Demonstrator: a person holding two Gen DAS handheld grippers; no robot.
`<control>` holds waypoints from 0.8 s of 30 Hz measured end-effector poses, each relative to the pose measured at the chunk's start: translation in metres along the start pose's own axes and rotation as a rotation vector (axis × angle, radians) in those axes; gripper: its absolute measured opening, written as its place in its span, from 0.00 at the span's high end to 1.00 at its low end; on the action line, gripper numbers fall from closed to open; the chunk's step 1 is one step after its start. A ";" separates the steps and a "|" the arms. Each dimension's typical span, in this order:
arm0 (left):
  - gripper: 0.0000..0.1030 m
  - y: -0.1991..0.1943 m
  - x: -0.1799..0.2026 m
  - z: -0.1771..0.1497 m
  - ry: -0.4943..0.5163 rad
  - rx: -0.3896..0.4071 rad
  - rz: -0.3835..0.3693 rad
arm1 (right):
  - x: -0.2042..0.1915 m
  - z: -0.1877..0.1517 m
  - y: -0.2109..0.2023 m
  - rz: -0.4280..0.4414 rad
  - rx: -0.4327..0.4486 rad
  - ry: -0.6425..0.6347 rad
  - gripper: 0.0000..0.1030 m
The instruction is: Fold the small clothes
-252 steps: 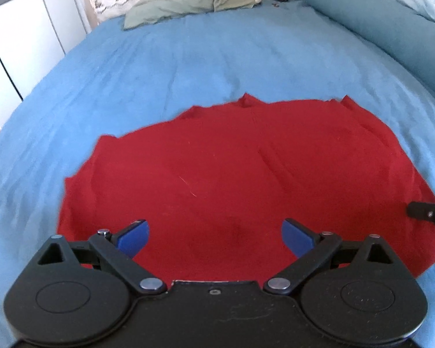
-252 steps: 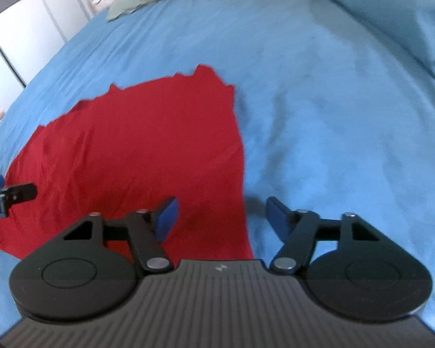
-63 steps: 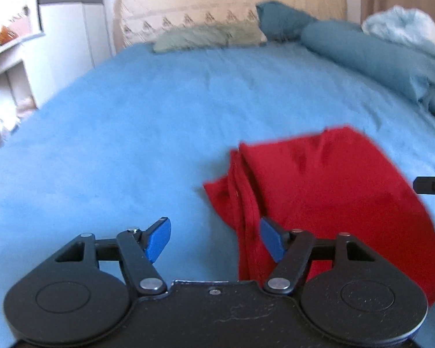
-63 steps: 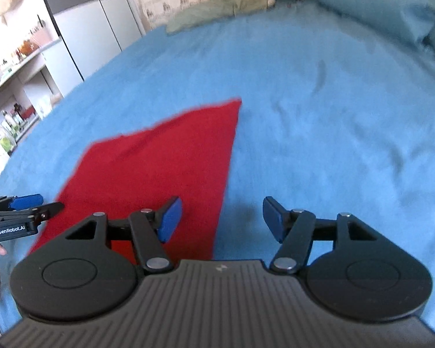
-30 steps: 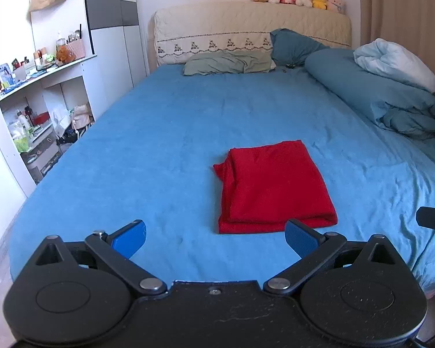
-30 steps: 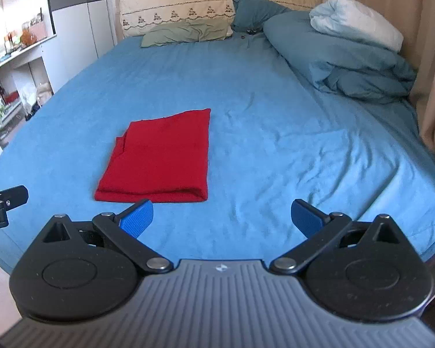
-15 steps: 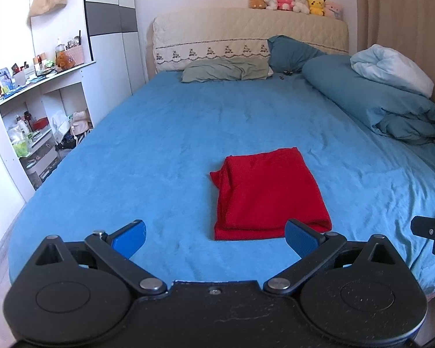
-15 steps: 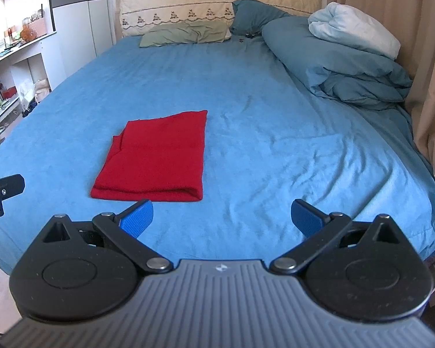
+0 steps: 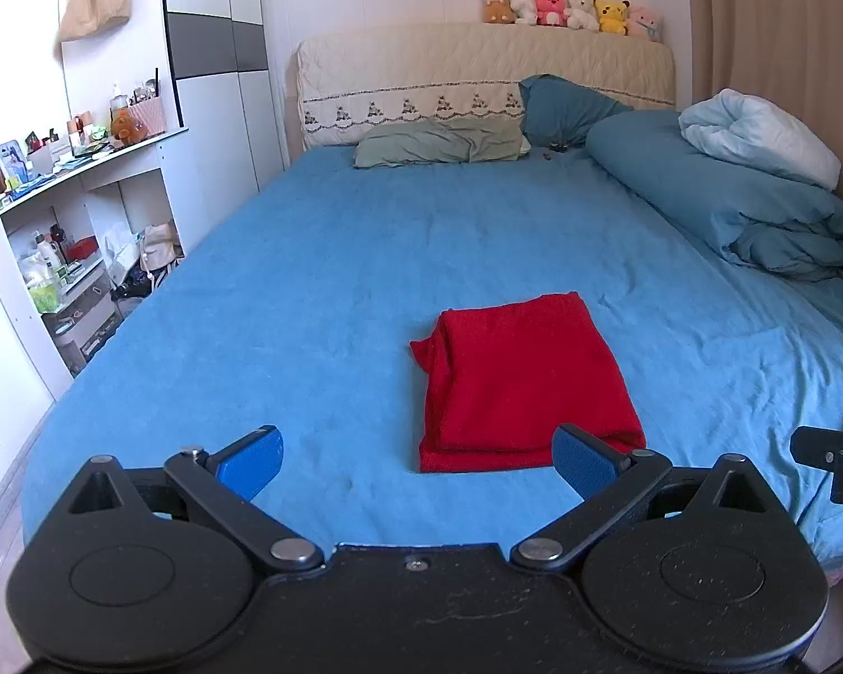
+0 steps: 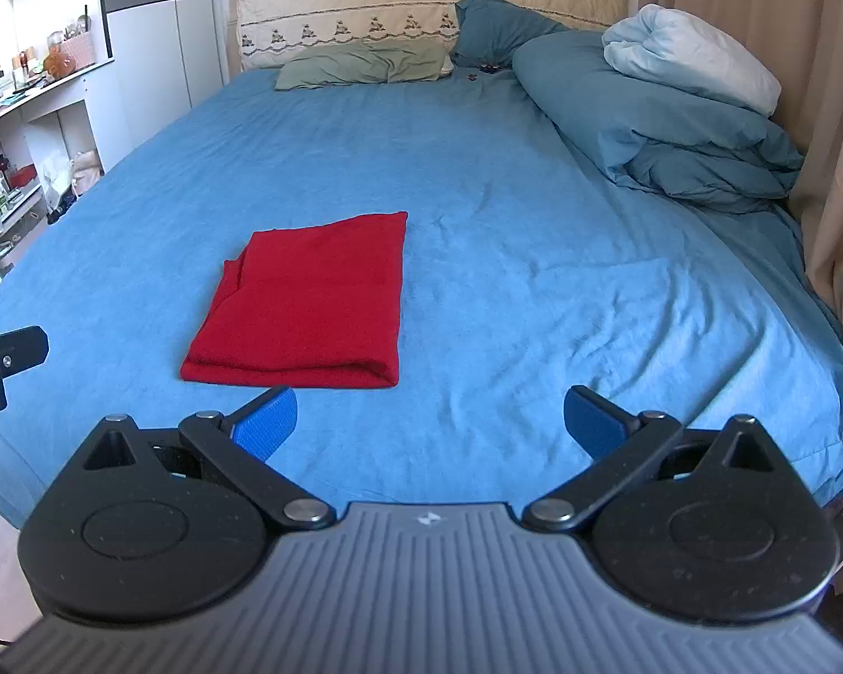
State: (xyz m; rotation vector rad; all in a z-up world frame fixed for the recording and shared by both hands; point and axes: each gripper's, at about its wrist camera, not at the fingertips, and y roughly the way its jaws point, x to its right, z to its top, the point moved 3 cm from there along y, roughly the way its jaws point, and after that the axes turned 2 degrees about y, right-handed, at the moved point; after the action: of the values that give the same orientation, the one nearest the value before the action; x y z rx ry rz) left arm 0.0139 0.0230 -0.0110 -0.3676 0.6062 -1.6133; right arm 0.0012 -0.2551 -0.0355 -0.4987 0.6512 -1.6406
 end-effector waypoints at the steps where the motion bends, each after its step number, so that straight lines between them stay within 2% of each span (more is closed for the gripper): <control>1: 0.00 0.000 0.000 0.000 0.001 0.002 0.000 | 0.000 0.000 0.000 0.000 0.000 0.000 0.00; 24: 0.00 -0.004 -0.011 0.002 0.009 0.012 -0.005 | -0.001 0.000 0.000 0.001 0.001 -0.006 0.00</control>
State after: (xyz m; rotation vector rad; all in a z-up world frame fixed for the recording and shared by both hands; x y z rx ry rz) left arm 0.0133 0.0335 -0.0057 -0.3536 0.6021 -1.6239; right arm 0.0016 -0.2543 -0.0354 -0.5025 0.6464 -1.6378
